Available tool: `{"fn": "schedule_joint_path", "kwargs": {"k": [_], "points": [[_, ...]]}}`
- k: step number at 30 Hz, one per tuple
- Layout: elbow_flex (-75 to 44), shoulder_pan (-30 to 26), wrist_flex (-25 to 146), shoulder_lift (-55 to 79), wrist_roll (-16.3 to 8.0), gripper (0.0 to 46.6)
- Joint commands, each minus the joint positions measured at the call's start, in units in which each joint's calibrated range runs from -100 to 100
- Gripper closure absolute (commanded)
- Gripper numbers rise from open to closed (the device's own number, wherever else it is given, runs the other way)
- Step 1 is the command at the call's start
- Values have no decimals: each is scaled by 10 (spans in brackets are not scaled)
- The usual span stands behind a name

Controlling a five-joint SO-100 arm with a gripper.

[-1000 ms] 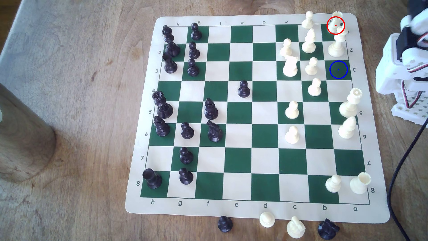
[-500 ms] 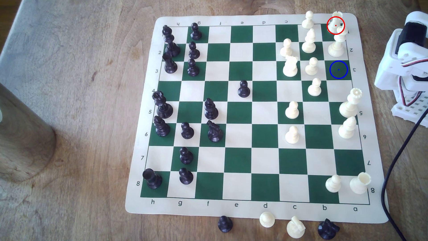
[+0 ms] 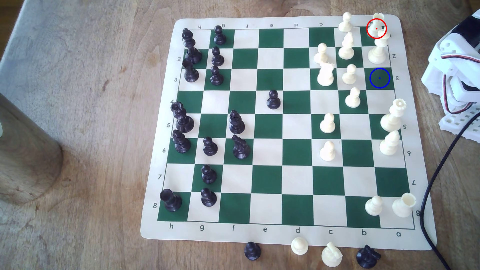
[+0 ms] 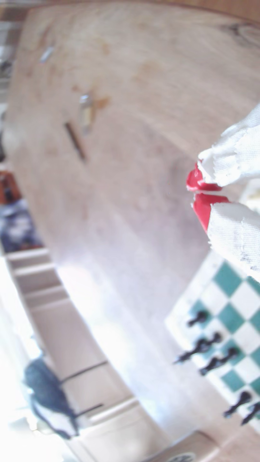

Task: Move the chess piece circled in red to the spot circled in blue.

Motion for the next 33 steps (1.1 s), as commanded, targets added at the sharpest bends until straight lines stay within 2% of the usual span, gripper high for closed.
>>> {"fn": "schedule_joint_path", "kwargs": {"k": [1, 3, 5, 16, 17, 20, 21, 22, 26, 29, 33], "points": [[-34, 11, 125, 41, -5, 464], [-32, 8, 159, 52, -11, 464], [-36, -4, 184, 88, -29, 464], [-85, -31, 178, 285, -94, 464], [-91, -37, 172, 312, -103, 446], [-97, -51, 172, 372, -111, 405], [-98, -51, 172, 384, -111, 394], [-100, -48, 160, 414, -111, 353], [-96, -10, 114, 452, -97, 261], [-95, 7, 97, 490, -88, 253], [-88, 40, 51, 568, -73, 279]]}}
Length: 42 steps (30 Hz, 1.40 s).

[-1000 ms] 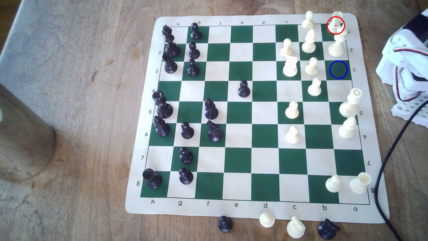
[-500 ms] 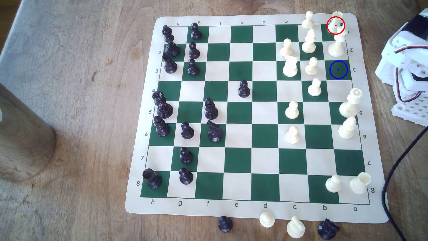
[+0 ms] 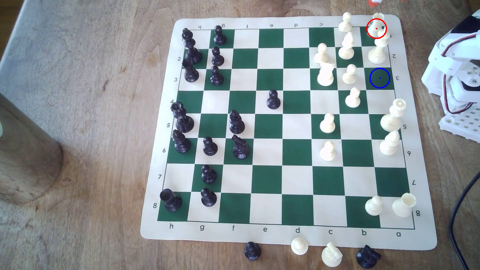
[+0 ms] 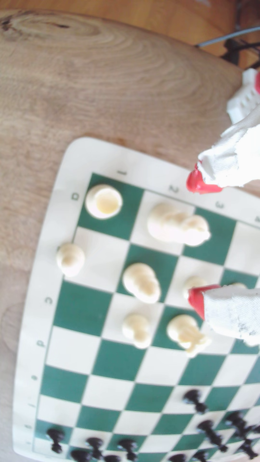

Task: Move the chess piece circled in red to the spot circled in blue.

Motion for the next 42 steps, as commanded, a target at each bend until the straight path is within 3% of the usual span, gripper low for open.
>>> {"fn": "schedule_joint_path", "kwargs": {"k": [1, 27, 42], "points": [[-24, 33, -48, 71, 15, 281], [95, 66, -222, 205, 43, 271], [96, 37, -249, 238, 42, 310]]}}
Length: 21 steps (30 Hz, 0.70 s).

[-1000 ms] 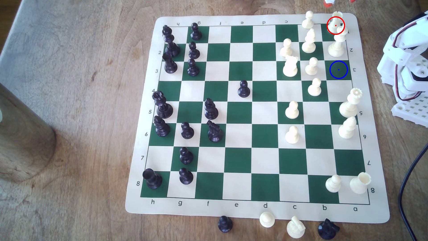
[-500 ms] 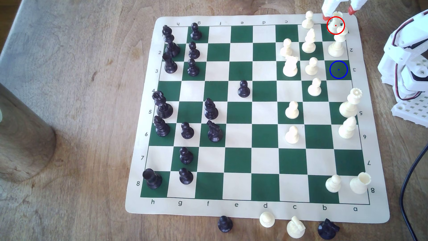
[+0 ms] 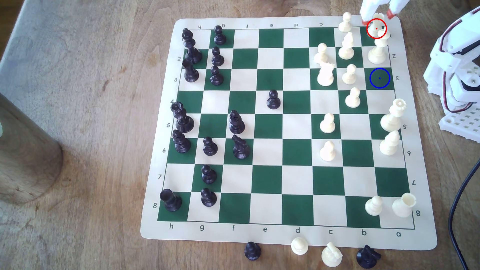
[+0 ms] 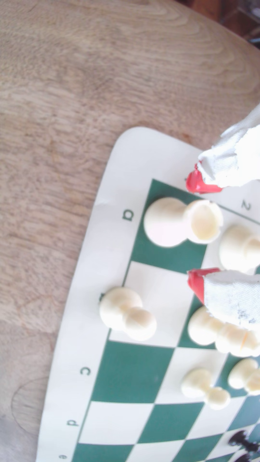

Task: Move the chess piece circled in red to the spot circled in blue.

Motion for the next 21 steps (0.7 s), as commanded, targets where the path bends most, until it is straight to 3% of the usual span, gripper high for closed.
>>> {"fn": "schedule_joint_path", "kwargs": {"k": [1, 3, 5, 8, 21], "points": [[-4, -9, -9, -4, 0, 312], [-4, -12, -9, -4, 0, 324], [-2, -14, -9, -3, 2, 394], [10, -13, -13, 0, 9, 442], [2, -1, -15, -45, 11, 463]]}}
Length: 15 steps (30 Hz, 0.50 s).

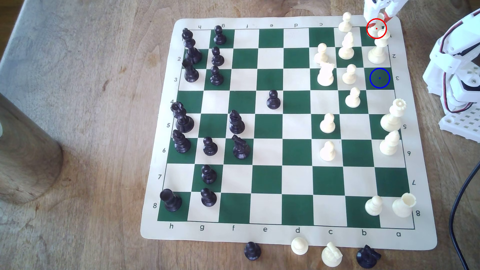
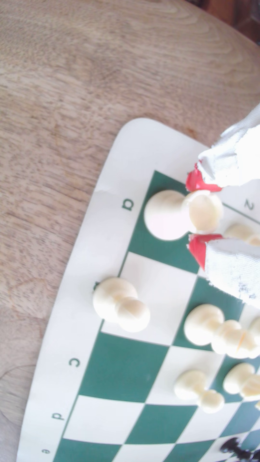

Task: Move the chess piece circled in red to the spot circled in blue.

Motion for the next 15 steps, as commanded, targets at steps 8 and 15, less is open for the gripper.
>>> {"fn": "schedule_joint_path", "kwargs": {"k": [8, 15], "points": [[-74, 9, 52, -212, -2, 463], [-84, -75, 220, -390, -15, 463]]}}
